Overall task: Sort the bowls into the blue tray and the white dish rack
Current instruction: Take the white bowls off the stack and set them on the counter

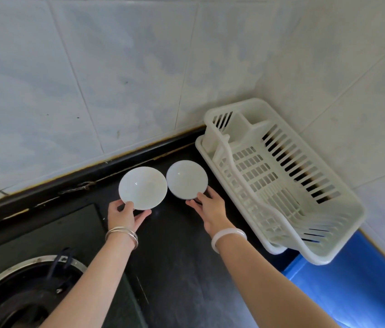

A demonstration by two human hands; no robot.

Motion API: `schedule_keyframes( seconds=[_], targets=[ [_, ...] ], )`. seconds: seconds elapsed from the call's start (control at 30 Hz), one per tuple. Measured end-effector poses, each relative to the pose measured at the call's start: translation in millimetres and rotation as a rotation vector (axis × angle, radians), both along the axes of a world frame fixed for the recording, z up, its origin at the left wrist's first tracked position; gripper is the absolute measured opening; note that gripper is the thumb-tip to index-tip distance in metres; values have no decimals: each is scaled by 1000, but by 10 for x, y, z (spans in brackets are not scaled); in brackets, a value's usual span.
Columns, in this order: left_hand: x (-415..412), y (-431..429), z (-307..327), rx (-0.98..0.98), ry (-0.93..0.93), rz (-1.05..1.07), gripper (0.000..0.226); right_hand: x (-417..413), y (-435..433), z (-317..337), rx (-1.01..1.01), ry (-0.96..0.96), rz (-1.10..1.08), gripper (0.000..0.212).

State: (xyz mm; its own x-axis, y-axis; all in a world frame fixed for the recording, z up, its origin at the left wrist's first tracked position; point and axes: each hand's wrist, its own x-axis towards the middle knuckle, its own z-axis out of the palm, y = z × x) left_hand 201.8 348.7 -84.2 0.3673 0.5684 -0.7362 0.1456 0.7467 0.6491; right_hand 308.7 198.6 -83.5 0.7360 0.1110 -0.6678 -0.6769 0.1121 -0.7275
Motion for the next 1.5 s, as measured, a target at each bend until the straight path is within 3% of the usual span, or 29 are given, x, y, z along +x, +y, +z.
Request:
schedule_keyframes(
  seconds=[0.53, 1.0, 1.27, 1.5],
  targets=[
    [237, 139, -56, -10, -98, 147, 33, 352, 508, 62, 15, -4, -2, 53],
    [240, 91, -5, -47, -101, 187, 36, 299, 466, 169, -40, -8, 157, 48],
    [-139, -332, 18, 182, -76, -95, 41, -55, -50, 473, -152, -95, 262, 34],
    [-582, -1280, 165, 305, -72, -632, 29, -808, -1202, 762, -257, -210, 259, 22]
  ],
)
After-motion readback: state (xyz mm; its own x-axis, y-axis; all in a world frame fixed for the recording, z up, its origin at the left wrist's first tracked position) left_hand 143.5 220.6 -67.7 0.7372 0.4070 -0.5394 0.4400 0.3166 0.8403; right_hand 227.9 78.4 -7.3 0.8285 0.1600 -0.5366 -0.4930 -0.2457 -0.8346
